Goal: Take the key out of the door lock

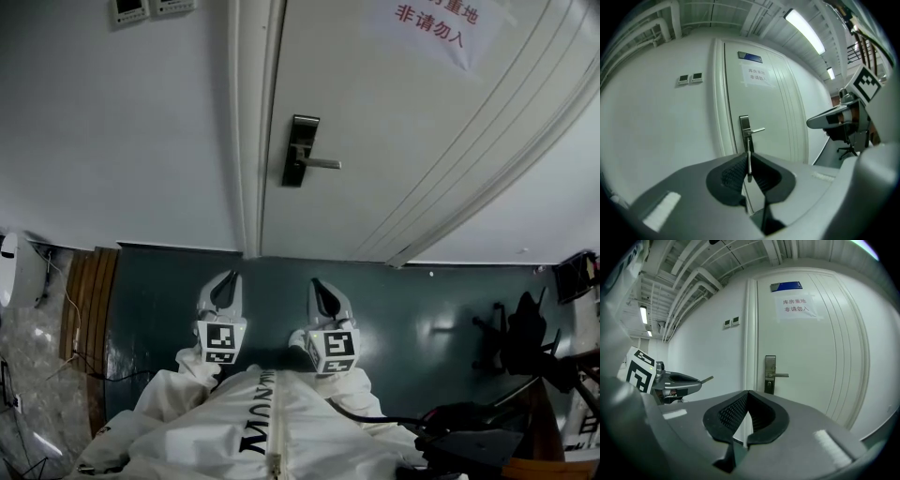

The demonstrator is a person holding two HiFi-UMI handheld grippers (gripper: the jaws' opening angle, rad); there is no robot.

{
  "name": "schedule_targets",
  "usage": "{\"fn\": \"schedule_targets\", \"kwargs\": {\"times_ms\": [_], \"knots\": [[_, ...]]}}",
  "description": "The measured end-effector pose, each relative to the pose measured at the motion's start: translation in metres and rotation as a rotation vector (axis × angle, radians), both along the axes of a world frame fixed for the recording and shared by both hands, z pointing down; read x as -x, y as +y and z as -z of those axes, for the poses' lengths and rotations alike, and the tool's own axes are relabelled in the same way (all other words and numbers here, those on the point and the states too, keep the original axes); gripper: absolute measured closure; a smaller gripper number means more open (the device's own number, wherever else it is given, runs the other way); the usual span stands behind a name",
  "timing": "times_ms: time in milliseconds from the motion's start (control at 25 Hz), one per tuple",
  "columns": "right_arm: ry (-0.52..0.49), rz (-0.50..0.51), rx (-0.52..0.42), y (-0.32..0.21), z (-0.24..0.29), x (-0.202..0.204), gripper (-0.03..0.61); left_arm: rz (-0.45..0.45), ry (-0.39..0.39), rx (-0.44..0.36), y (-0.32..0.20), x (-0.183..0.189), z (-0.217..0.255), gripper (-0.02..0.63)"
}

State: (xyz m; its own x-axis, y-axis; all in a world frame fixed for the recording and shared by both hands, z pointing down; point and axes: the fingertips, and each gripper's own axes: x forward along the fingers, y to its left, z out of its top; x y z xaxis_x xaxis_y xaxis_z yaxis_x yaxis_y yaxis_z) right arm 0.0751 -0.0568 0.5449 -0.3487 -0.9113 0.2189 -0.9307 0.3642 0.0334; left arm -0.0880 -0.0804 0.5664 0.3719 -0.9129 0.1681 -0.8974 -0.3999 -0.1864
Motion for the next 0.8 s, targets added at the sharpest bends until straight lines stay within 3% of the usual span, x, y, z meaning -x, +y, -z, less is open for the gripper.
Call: {"fn": "schedule_targets", "kwargs": {"times_ms": [280,800], "knots": [[0.0,0.012,-0.007,0.028,0.002,-0.012,0.58,0.014,0.005,-0.045,0.029,-0.011,0.016,0.591],[-0.018,0.038,-0.033,0.048,0.016,-0.042,0.58,0.03,-0.006,-0.05,0.05,-0.043,0.029,0.591]]}}
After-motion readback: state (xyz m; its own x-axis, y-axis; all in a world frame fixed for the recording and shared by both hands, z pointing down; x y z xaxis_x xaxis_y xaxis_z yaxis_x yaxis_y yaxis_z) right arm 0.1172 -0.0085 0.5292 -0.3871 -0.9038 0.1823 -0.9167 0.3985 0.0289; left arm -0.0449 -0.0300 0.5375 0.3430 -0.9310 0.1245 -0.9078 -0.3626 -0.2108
